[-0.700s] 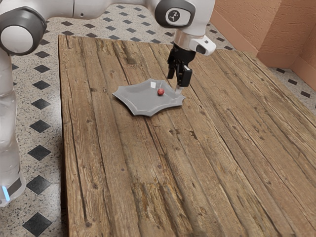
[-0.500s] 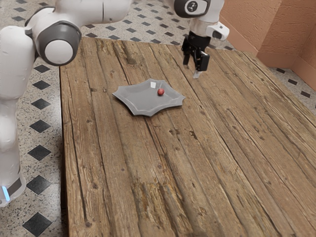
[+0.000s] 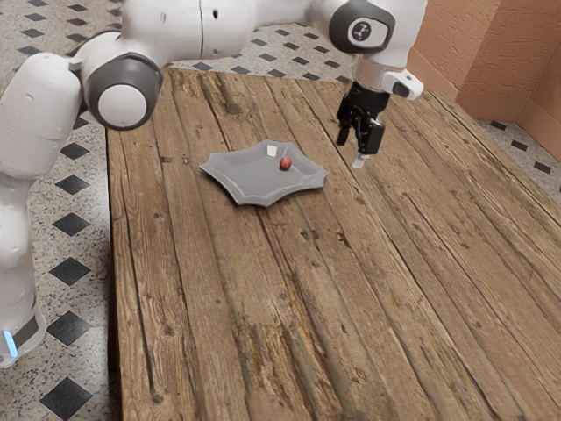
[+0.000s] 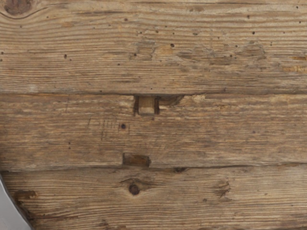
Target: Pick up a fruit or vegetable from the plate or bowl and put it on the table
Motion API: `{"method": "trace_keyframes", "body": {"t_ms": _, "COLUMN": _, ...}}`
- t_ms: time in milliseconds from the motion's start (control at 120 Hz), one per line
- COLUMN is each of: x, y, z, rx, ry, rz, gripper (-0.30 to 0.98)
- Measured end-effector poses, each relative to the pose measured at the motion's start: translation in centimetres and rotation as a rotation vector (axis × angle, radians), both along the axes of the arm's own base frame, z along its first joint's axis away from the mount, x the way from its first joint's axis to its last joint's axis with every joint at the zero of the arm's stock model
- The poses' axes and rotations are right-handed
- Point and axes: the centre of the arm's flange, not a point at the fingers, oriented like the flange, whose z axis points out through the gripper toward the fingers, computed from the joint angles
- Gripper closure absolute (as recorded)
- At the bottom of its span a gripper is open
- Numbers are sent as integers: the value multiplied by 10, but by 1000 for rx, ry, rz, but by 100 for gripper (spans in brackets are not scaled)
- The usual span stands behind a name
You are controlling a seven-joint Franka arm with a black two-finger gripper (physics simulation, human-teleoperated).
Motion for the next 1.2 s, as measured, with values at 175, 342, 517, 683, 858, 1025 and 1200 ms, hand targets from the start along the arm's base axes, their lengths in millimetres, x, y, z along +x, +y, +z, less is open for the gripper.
{"method": "trace_keyframes", "body": {"t_ms": 175, "x": -2, "y": 68, "z": -13, "rx": -13, "ry": 7, "rz": 58, "gripper": 0}}
{"method": "trace_keyframes", "body": {"t_ms": 342, "x": -6, "y": 104, "z": -56, "rx": -44, "ry": 72, "rz": 49, "gripper": 0}}
{"method": "trace_keyframes", "body": {"t_ms": 517, "x": -15, "y": 132, "z": -76, "rx": -50, "ry": 97, "rz": 38, "gripper": 0}}
{"method": "trace_keyframes", "body": {"t_ms": 683, "x": -29, "y": 164, "z": -84, "rx": -43, "ry": 138, "rz": 57, "gripper": 0}}
{"method": "trace_keyframes", "body": {"t_ms": 858, "x": -27, "y": 169, "z": -95, "rx": -61, "ry": 125, "rz": 123, "gripper": 0}}
{"method": "trace_keyframes", "body": {"t_ms": 1025, "x": -23, "y": 162, "z": -122, "rx": -67, "ry": 140, "rz": 193, "gripper": 0}}
{"method": "trace_keyframes", "body": {"t_ms": 1200, "x": -26, "y": 175, "z": -126, "rx": -58, "ry": 140, "rz": 272, "gripper": 1}}
